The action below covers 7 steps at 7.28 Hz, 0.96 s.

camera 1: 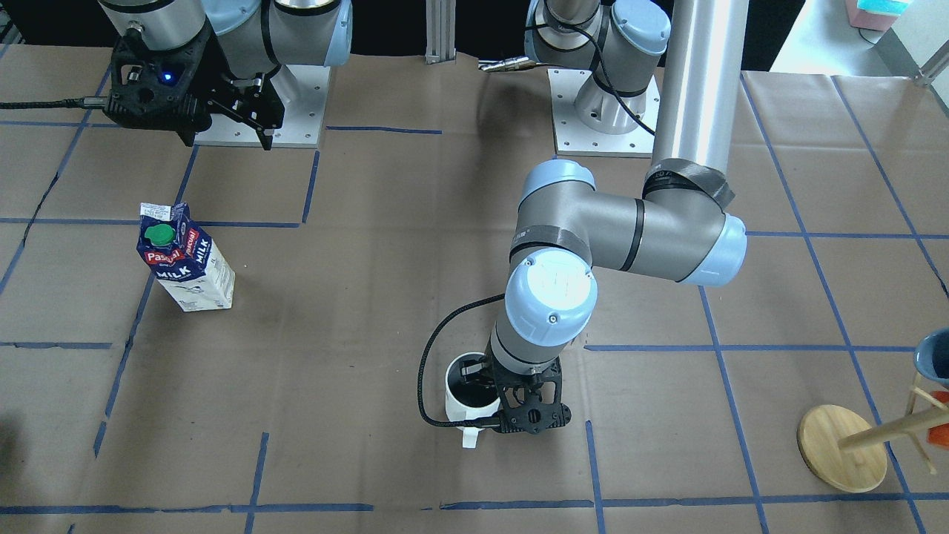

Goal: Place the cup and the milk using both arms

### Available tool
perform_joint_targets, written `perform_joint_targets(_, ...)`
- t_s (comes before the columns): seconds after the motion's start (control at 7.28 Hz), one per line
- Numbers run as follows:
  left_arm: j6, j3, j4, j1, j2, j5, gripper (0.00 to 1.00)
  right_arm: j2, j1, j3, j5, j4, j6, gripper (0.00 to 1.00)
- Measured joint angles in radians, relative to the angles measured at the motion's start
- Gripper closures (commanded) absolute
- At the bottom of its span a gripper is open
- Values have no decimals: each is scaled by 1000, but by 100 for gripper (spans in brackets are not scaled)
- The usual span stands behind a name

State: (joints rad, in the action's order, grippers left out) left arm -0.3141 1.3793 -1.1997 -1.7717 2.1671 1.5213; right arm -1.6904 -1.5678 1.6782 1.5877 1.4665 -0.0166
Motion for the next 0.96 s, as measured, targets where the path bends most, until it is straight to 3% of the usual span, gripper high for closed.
perform_joint_targets(0.55,0,-7,15,-4,31,0,94,0,0,0,0,0,1,0)
perform_joint_targets(0.69,3,-7,17,-6,36,0,87,0,0,0,0,0,1,0)
perform_joint_targets(0.82,5,-7,24,-9,41,1,70,0,0,0,0,0,0,0)
perform_joint_targets(0.96,7,-6,34,-11,47,0,10,0,0,0,0,0,0,0)
